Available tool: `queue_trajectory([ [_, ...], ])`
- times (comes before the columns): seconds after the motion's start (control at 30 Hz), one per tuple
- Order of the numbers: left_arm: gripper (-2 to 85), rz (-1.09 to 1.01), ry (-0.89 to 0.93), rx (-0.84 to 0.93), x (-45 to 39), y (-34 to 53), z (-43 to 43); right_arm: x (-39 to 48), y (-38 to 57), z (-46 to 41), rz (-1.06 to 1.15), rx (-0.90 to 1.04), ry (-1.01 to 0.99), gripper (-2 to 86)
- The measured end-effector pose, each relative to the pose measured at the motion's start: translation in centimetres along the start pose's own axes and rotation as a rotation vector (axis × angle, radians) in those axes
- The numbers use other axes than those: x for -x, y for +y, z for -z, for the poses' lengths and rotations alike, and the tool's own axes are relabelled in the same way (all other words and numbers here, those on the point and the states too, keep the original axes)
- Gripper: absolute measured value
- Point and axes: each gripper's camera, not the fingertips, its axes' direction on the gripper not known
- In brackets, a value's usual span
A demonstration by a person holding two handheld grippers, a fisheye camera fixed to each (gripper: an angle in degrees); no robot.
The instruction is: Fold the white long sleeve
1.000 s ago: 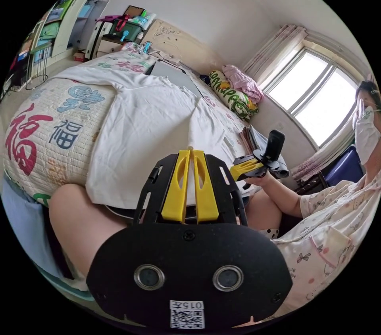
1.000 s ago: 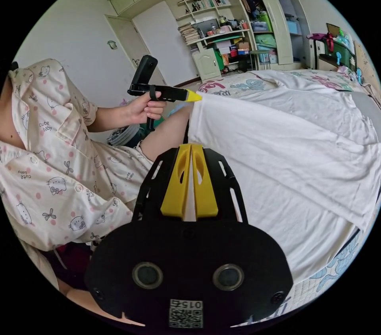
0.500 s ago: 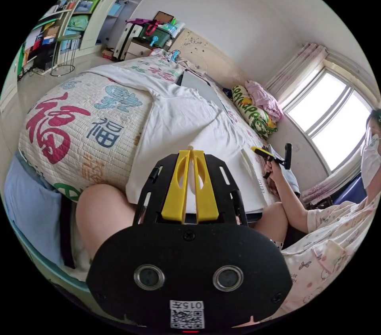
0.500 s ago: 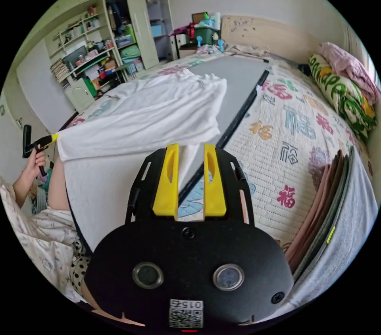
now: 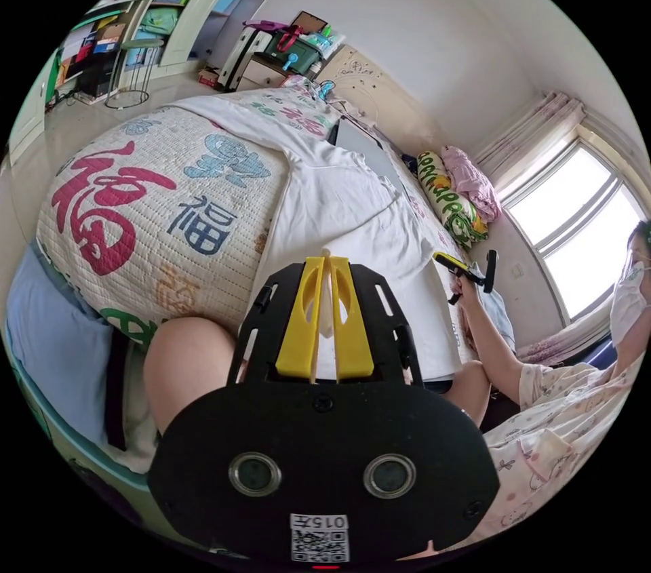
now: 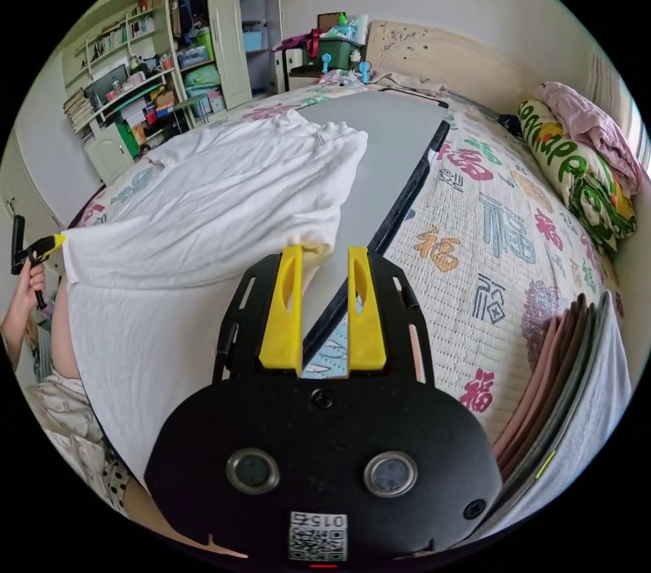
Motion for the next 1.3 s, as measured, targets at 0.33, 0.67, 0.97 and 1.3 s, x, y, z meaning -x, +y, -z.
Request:
queue_trajectory([
  [0.33, -0.4, -0.003, 0.015, 0.135, 2.0, 0.6, -7.6, -2.9, -0.9, 2.2, -0.137, 0.000, -0.063, 1.3],
  [0.67, 2.2, 0.007, -0.081, 0.177, 2.2, 2.4, -15.1, -4.0, -2.0, 3.2, -0.230, 0.026, -0.082, 1.4],
  [0.97, 7.6, -0.481, 0.137, 0.158, -17.4, -13.8, -37.2, -4.0, -2.2, 4.7, -0.207, 0.004, -0.027, 7.1],
  [1.3, 11.3, -0.457, 0.164, 0.415, -34.7, -25.4, -81.0, -1.9, -2.0, 4.9, 0.067, -0.035, 0.076, 6.6],
])
